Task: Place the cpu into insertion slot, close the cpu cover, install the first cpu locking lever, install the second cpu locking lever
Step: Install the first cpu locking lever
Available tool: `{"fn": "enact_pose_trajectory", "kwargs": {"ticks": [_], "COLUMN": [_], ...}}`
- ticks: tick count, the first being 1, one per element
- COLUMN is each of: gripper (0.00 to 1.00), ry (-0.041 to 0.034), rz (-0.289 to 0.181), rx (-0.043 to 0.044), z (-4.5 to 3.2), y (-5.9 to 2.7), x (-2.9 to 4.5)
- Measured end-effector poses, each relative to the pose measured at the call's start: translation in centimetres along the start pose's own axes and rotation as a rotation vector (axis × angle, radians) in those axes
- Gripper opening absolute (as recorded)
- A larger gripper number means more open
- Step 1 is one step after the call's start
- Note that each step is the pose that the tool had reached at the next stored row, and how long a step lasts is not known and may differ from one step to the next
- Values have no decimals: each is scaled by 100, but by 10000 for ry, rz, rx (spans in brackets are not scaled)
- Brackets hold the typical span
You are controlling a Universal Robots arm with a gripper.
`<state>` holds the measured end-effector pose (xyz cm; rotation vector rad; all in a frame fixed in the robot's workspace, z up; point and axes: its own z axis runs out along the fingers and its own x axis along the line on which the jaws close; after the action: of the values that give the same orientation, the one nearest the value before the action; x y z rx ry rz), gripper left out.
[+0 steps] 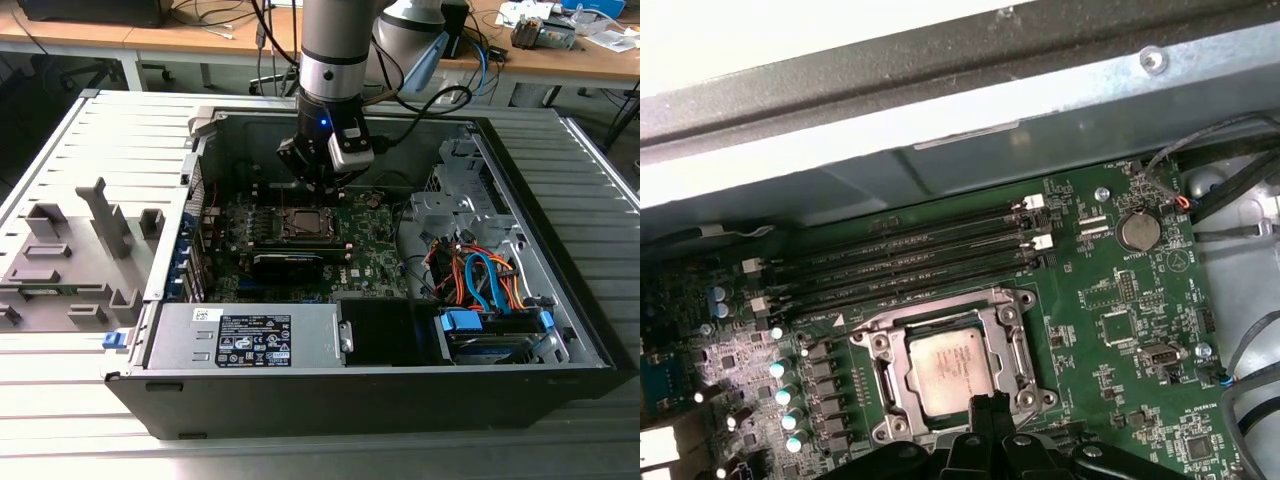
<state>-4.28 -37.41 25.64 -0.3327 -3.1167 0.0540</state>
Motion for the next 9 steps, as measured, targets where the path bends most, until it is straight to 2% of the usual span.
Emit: {"fn": "enact_pose_trajectory", "kwargs": {"ticks": [9], "gripper": [11], "ry": [-12], "rz": [-350], "rx": [1], "z": [0], "y": [0], "x": [0]}}
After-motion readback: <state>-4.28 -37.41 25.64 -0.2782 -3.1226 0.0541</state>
